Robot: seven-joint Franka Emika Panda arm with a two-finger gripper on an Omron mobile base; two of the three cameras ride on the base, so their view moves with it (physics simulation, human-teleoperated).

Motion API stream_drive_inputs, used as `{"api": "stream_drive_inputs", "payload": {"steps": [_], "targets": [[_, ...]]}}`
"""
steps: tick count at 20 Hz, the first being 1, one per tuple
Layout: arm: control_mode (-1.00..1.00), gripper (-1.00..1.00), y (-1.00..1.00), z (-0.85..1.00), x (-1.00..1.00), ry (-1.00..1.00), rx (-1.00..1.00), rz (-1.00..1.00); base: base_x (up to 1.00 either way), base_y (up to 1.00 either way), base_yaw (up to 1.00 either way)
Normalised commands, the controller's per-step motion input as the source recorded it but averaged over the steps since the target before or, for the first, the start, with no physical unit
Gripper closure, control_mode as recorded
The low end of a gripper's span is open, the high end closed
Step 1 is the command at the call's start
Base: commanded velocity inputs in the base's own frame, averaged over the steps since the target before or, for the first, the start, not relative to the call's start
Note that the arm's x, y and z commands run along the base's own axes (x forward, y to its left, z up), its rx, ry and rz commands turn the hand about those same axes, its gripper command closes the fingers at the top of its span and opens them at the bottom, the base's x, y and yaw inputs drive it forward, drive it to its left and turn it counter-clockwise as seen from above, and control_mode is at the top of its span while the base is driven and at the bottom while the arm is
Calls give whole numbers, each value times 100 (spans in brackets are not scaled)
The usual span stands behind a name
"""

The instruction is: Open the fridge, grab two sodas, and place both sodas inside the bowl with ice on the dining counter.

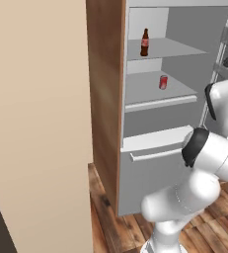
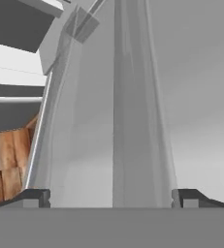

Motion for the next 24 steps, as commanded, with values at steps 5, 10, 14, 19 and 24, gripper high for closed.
{"api": "stream_drive_inputs", "payload": {"steps": [5,10,14,19,24], "targets": [[-100,-100,-50,12,2,-10,3,0,0,0,0],[-100,-100,6,21,-66,-22,0,5,0,0,0],[-100,-100,49,3,-73,-14,-1,8,0,0,0],[-100,-100,73,0,-61,-7,-3,10,0,0,0],[-100,-100,76,0,-62,-7,-1,10,0,0,0]]}}
